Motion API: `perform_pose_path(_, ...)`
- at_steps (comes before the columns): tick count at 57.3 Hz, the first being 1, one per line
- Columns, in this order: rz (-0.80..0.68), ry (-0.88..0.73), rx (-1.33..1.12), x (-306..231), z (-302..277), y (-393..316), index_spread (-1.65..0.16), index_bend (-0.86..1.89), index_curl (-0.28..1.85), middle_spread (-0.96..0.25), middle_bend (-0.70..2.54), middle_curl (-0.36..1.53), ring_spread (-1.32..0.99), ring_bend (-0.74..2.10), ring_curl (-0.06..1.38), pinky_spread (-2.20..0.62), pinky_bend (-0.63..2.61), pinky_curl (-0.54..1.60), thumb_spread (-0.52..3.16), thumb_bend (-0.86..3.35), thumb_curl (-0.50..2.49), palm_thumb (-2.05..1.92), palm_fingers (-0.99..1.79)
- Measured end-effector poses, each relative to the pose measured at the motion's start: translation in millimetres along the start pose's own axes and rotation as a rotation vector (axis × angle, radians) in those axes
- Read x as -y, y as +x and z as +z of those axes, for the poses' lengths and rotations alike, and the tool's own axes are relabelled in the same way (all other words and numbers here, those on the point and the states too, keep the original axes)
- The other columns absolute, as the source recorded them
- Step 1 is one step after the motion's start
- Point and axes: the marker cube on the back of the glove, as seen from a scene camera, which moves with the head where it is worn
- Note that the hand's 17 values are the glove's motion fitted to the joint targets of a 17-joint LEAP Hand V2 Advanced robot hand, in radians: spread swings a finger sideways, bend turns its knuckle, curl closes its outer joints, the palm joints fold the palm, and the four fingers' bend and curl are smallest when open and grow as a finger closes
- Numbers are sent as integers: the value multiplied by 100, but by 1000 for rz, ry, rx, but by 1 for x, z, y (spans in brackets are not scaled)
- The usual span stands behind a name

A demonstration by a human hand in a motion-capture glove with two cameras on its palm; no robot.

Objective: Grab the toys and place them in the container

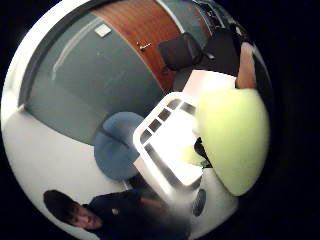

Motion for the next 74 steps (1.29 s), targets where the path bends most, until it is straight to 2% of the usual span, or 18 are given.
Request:
perform_pose_path(3,142,-90,66,10,17,-17,-45,89,70,-25,115,80,-37,145,65,-39,128,58,20,26,86,68,84)
perform_pose_path(5,157,-180,61,12,28,-21,-44,87,72,-25,114,81,-36,146,66,-39,129,59,19,26,87,68,79)
perform_pose_path(8,127,-320,-20,5,49,-34,-42,69,72,-25,104,79,-34,142,65,-38,135,60,26,22,86,65,49)
perform_pose_path(9,107,-354,-54,0,56,-40,-39,53,67,-22,86,73,-33,136,63,-34,133,59,46,18,84,55,4)
perform_pose_path(10,87,-377,-77,-3,60,-45,-36,52,70,-18,73,70,-28,123,63,-27,133,63,54,11,80,45,-42)
perform_pose_path(12,55,-388,-75,-8,62,-49,-34,40,65,-13,59,64,-21,101,58,-20,132,61,65,6,75,38,-62)
perform_pose_path(13,43,-381,-58,-10,61,-49,-33,35,61,-11,54,61,-19,95,55,-18,130,58,70,5,73,36,-57)
perform_pose_path(14,34,-370,-39,-11,58,-48,-32,30,57,-8,47,58,-17,80,50,-15,127,55,74,-1,70,28,-67)
perform_pose_path(21,102,-296,20,-16,24,-1,-27,10,42,0,23,48,-7,44,33,-4,109,45,95,-4,59,15,-41)
perform_pose_path(29,124,-294,-112,-53,5,62,-25,9,36,2,18,44,-4,38,30,2,93,38,111,-2,51,11,-20)
perform_pose_path(34,287,-328,-199,-86,13,113,-22,12,34,2,18,43,-3,37,29,3,87,36,118,-1,48,14,-14)
perform_pose_path(37,364,-358,-288,-108,26,149,-20,31,39,4,10,39,-1,27,27,3,84,35,120,-2,46,11,-11)
perform_pose_path(38,374,-368,-322,-114,31,159,-21,48,45,5,3,36,0,18,25,3,82,35,118,-5,44,7,-15)
perform_pose_path(44,408,-508,-470,-143,66,200,-19,82,54,5,2,28,2,7,19,5,76,33,117,-5,41,-1,-21)
perform_pose_path(54,457,-638,-556,-184,139,206,-15,105,61,5,9,22,4,6,12,5,68,31,111,-6,35,-7,-23)
perform_pose_path(62,451,-484,-427,-186,153,205,-14,116,63,3,21,26,3,9,7,6,57,29,130,11,40,21,-10)
perform_pose_path(65,449,-409,-372,-183,151,203,-14,119,64,1,37,31,2,12,7,5,51,28,131,19,45,37,4)
perform_pose_path(74,409,-248,-212,-155,102,186,-12,126,67,-9,63,41,-4,14,5,3,42,26,124,23,54,51,18)
